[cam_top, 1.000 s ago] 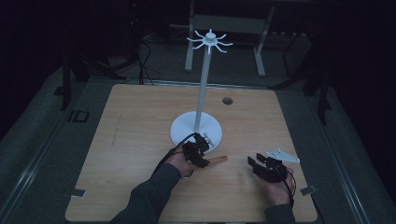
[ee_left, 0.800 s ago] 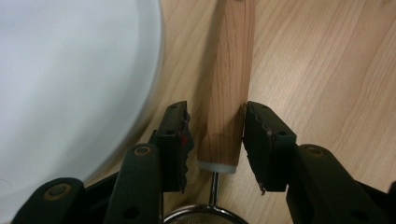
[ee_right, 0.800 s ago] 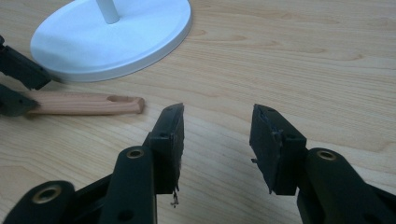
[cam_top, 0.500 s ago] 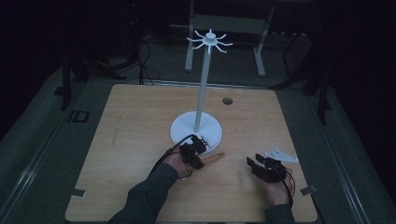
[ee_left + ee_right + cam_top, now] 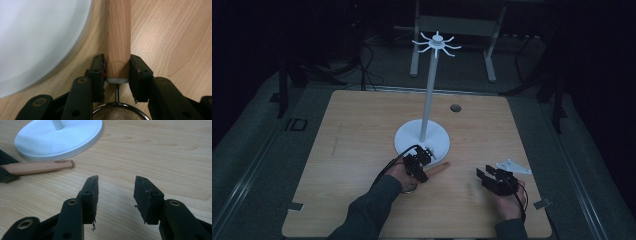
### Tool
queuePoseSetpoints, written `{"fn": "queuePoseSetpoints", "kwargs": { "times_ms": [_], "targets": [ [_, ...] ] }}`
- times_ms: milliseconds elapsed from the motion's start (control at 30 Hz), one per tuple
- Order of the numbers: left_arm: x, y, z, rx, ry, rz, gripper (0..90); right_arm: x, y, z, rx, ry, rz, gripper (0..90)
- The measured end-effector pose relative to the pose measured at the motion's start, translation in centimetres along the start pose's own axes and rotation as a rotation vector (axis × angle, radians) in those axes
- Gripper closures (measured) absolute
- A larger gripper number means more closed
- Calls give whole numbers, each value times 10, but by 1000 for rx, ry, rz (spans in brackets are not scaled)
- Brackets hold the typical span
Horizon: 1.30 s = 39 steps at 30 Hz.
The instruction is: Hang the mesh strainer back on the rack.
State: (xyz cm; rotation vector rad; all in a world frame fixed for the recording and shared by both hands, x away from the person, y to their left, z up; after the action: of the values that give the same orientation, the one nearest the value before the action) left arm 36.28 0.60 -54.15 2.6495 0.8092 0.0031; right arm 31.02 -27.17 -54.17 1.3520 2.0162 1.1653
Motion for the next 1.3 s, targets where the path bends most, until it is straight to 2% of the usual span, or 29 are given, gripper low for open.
{"fn": "queuePoseSetpoints", "kwargs": {
  "times_ms": [367,500,633,867,900,1300],
  "targets": [
    [-4,-3,-3,-27,15,10,691,0,-1,1,3,-5,-1,545],
    [-6,-2,-10,-73,22,10,691,0,-1,2,1,-7,-4,544],
    [-5,-2,-15,-98,35,5,691,0,-2,2,0,-9,-5,543],
    [-4,-2,-26,-166,59,-21,691,0,-2,2,-4,-14,-5,541],
    [-3,-2,-31,-195,66,-32,691,0,-2,2,-4,-14,-6,540],
    [-3,-2,-48,-305,106,-60,691,0,-2,2,-8,-21,-6,538]
  ]
}}
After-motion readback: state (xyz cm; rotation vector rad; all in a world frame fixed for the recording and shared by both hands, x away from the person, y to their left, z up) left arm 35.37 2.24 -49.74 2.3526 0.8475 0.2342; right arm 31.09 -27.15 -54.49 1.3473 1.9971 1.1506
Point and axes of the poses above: each handheld gripper's, and its own axes: z roughly forward along the jaws, y roughly out of its top, x roughly to its left, the point moved 2 cm from there along z, roughly forward along the jaws, and after that the axes turned 3 degrees about -x, right-handed, at the moved point
